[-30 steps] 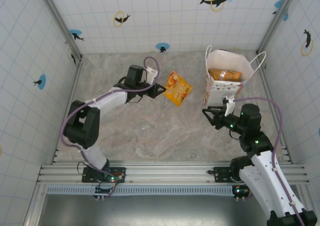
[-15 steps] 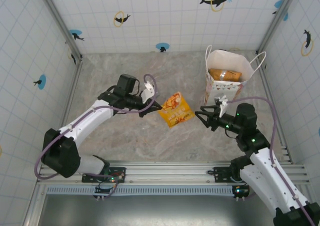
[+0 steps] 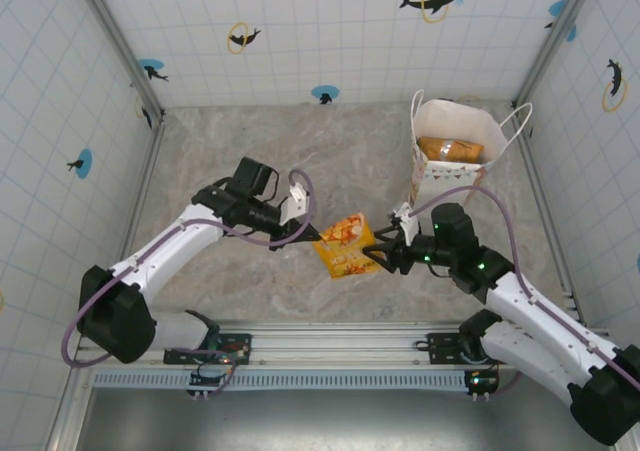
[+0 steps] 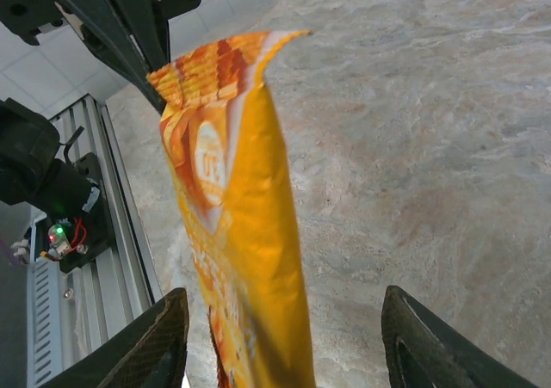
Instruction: Place the snacks into the paper bag
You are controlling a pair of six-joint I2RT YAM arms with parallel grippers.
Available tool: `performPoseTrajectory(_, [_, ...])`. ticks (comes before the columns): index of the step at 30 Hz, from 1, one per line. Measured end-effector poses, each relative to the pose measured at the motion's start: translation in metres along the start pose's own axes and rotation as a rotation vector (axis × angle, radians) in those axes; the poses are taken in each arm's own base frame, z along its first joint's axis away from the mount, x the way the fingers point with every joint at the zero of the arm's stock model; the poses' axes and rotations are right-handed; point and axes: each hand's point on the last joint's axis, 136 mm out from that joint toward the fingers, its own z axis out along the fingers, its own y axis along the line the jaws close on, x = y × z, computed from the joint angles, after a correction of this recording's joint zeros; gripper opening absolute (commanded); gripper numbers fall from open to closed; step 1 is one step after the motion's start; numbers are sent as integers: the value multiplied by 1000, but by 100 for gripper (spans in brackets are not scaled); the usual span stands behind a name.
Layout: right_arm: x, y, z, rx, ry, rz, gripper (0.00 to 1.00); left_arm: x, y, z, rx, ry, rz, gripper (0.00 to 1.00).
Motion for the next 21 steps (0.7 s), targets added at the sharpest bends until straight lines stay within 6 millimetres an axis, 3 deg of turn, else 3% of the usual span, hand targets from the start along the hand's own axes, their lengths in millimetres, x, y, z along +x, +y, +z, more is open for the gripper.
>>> performPoseTrajectory(3, [1,1,3,-14,13,-4,49,0,-1,0,5,-1,13,0])
performPoseTrajectory(10, [5,6,9,-57,53,35,16,-6,0,-3,-21,-15,20,0])
performPoseTrajectory(13, [4,8,9,-67,51,30,10,-6,3,-4,-49,-15,7,0])
performPoseTrajectory(14, [4,8,9,-68,50,27,8,-6,5,-4,-57,-14,-3,5])
performPoseTrajectory(17, [2,8,8,-63,44,27,4,-7,12,-4,-89,-13,-22,42])
performPoseTrajectory(21, [-6,-1,2,-28,27,58,1,2,26,-2,-170,6,-98,68])
